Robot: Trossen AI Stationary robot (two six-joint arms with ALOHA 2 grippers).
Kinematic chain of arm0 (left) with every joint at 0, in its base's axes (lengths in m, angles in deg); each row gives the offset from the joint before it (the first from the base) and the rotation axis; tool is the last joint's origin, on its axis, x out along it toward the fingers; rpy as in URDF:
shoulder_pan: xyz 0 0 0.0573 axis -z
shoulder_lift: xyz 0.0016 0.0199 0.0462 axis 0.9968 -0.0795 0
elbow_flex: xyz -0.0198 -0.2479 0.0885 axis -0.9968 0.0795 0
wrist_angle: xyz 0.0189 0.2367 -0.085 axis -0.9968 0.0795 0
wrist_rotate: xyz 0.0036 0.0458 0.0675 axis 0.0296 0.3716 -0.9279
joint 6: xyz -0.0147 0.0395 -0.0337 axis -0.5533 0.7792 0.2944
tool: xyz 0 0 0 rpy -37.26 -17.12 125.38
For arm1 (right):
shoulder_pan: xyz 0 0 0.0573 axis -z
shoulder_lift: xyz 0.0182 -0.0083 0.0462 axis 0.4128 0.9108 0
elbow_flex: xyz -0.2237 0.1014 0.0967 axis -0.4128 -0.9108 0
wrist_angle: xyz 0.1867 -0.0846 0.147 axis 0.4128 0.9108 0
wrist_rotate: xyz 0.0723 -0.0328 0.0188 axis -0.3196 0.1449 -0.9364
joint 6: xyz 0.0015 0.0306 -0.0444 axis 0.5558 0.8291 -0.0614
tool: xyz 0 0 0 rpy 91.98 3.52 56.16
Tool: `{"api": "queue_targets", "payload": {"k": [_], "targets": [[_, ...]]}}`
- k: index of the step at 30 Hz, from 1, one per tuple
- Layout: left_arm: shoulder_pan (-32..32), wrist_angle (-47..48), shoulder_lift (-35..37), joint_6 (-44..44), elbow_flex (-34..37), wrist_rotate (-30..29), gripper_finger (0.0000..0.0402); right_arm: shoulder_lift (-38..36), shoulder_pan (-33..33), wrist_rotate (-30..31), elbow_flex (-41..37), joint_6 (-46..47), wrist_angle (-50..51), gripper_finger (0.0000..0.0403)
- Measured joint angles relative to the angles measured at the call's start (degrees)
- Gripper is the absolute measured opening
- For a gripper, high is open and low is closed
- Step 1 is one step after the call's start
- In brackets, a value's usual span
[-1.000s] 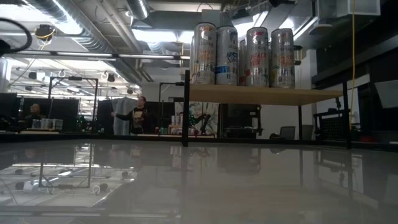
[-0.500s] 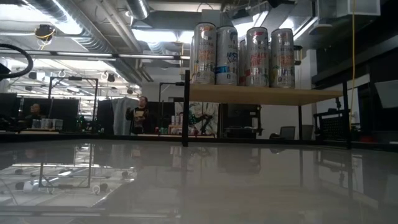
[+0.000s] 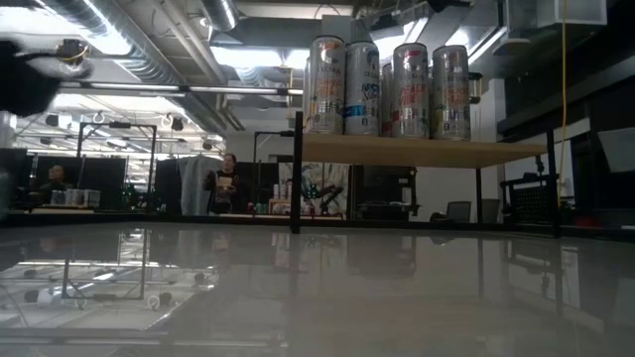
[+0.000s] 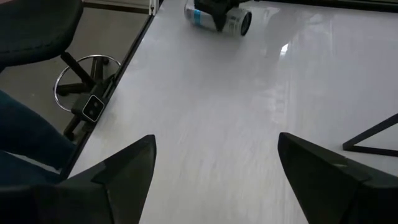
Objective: Place canned beverage on shelf
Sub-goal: Put the blue soda can on the shelf aligned with the blue soda can
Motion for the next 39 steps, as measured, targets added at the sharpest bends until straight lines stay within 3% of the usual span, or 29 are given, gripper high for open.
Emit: {"api": "queue_targets", "payload": {"k": [8,13,16,22,26,33,39], "targets": [[-5.8,-19.6,0.0,14.1,-2.0,-18.4,0.0219,0.0,0.0,0.0,0.0,0.0,0.5,0.0325],[-10.4,-34.5,-0.5,29.6,-2.0,-29.8,0.0219,0.0,0.0,-0.1,0.1,0.2,2.7,0.0325],[-13.2,-45.2,-2.1,42.6,-2.0,-32.4,0.0219,0.0,0.0,-0.1,0.1,1.9,4.6,0.0325],[-17.8,-67.0,-8.2,66.2,-2.0,-28.7,0.0219,-0.1,0.0,-0.5,0.1,4.7,6.1,0.0325],[-20.6,-79.4,-11.9,75.7,-2.0,-23.7,0.0219,-0.1,0.0,-2.9,0.1,4.9,6.0,0.0325],[-24.9,-93.3,-15.0,80.8,-2.0,-12.7,0.0219,-0.1,0.0,-3.7,0.1,5.1,2.1,0.0325],[-26.6,-97.5,-15.0,83.0,-2.0,-10.4,0.0219,-0.1,0.0,-3.7,0.1,6.3,-6.2,0.0325]]}}
